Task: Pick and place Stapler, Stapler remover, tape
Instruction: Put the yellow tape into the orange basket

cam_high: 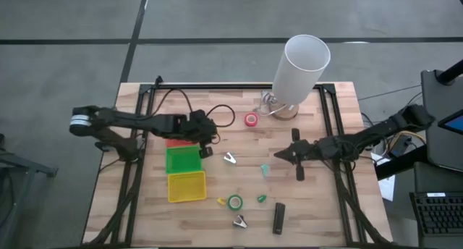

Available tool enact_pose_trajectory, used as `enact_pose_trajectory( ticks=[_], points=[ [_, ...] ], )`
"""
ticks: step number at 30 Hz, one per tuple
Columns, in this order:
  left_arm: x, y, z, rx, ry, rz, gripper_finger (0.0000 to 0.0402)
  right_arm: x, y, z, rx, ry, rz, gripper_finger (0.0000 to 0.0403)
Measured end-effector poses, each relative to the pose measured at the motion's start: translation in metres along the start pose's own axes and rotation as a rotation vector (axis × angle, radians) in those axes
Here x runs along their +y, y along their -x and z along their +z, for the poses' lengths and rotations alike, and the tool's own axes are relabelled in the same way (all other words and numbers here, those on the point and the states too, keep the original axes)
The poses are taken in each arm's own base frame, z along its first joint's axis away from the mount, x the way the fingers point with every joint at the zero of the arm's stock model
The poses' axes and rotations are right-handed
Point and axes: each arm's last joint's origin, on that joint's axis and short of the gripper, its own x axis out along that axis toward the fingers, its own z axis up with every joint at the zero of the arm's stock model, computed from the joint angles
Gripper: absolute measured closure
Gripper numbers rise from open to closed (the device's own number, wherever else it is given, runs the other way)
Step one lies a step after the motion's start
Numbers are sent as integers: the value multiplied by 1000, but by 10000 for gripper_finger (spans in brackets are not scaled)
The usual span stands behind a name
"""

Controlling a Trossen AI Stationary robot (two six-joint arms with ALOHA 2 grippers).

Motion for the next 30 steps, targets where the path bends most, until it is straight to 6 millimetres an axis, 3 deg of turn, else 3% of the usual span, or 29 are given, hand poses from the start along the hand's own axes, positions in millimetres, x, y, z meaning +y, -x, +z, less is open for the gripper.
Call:
enact_pose_trajectory(
  ticks=[6,16,30],
  points=[
    [-3,18,-11,-10,34,-19,353,-16,15,-18,-8,-73,15,394],
    [4,36,-39,64,127,-6,352,-23,28,-40,-8,-77,9,394],
    [5,28,-69,156,220,2,352,-24,28,-44,6,-71,5,394]
  ],
)
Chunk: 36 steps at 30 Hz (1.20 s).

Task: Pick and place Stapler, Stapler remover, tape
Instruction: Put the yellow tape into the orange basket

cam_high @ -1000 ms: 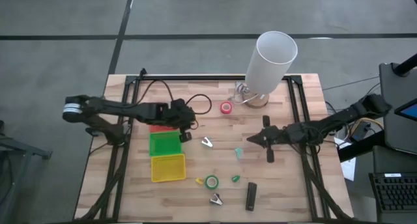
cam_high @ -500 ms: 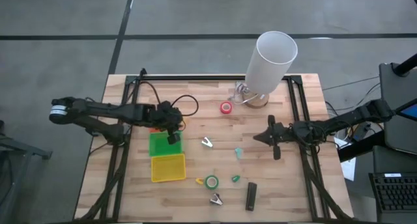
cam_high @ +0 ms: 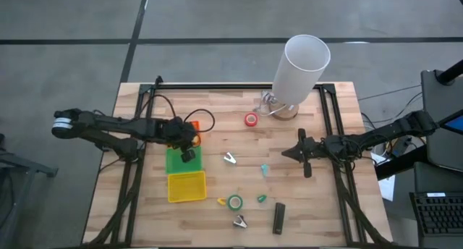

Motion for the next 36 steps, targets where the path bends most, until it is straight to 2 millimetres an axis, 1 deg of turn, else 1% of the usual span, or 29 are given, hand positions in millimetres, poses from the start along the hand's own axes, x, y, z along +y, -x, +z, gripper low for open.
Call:
enact_pose_trajectory(
  ticks=[4,9,13,16,19,25,28,36],
  points=[
    [1,-2,-2,6,1,12,352,0,0,0,1,0,0,394],
    [3,-2,-1,-17,-33,73,352,0,0,0,0,0,-1,394],
    [3,-2,-3,-14,-15,80,352,0,0,0,0,-1,-1,394],
    [6,-6,-8,6,-16,96,352,0,0,0,0,-1,-1,394],
    [13,-13,-13,11,-1,122,352,0,0,0,1,0,-1,394],
    [19,-24,-17,-23,34,90,351,0,0,0,0,0,-2,394],
    [20,-27,-17,-50,38,80,348,0,0,0,0,-1,-2,394],
    [24,-30,-23,-27,38,105,344,0,0,0,0,-1,-2,394]
  ],
)
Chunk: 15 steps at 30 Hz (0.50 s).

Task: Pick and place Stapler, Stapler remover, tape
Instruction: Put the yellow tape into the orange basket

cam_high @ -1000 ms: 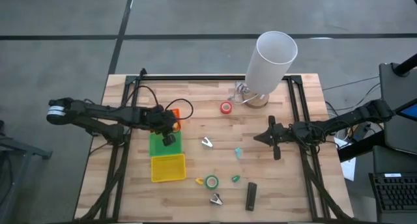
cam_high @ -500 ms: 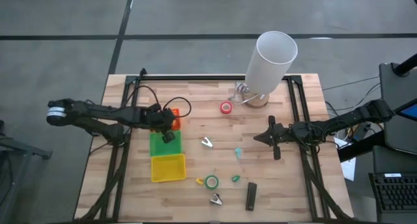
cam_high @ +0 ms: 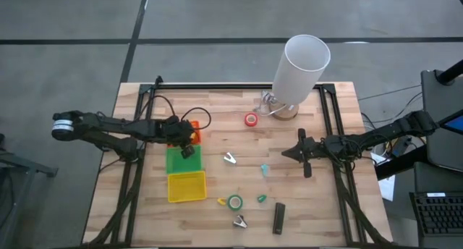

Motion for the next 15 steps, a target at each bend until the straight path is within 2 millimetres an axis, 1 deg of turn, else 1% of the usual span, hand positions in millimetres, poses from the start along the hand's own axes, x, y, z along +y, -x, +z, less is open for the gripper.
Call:
enact_pose_trajectory(
  ticks=[7,11,15],
  points=[
    [-1,-1,2,-34,9,-12,338,0,0,0,0,-3,0,394],
    [0,-2,-1,-17,4,-5,318,0,0,0,0,-3,0,394],
    [0,-2,1,-41,16,13,288,0,0,0,0,-2,1,394]
  ],
)
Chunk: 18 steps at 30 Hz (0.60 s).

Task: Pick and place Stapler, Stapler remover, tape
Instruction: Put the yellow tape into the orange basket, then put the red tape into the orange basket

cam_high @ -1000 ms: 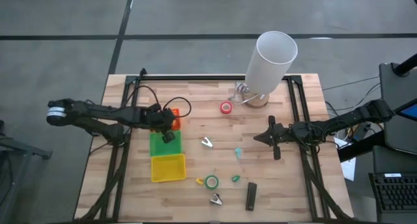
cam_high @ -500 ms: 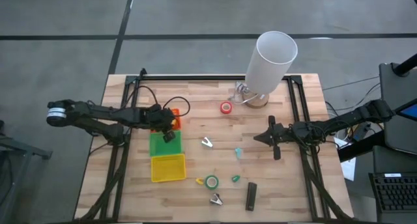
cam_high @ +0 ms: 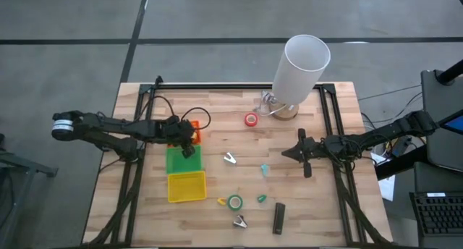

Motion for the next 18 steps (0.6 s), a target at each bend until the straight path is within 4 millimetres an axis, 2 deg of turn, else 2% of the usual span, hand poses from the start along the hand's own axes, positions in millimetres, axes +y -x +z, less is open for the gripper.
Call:
enact_pose_trajectory(
  ticks=[5,10,14,18],
  points=[
    [0,1,3,-28,0,29,249,0,0,0,0,0,0,394],
    [-1,5,11,-50,7,22,234,0,0,0,0,2,0,394],
    [-4,13,27,-114,19,2,236,0,0,0,0,3,0,394],
    [-9,17,47,-290,16,-48,236,0,0,0,-1,3,0,394]
  ],
)
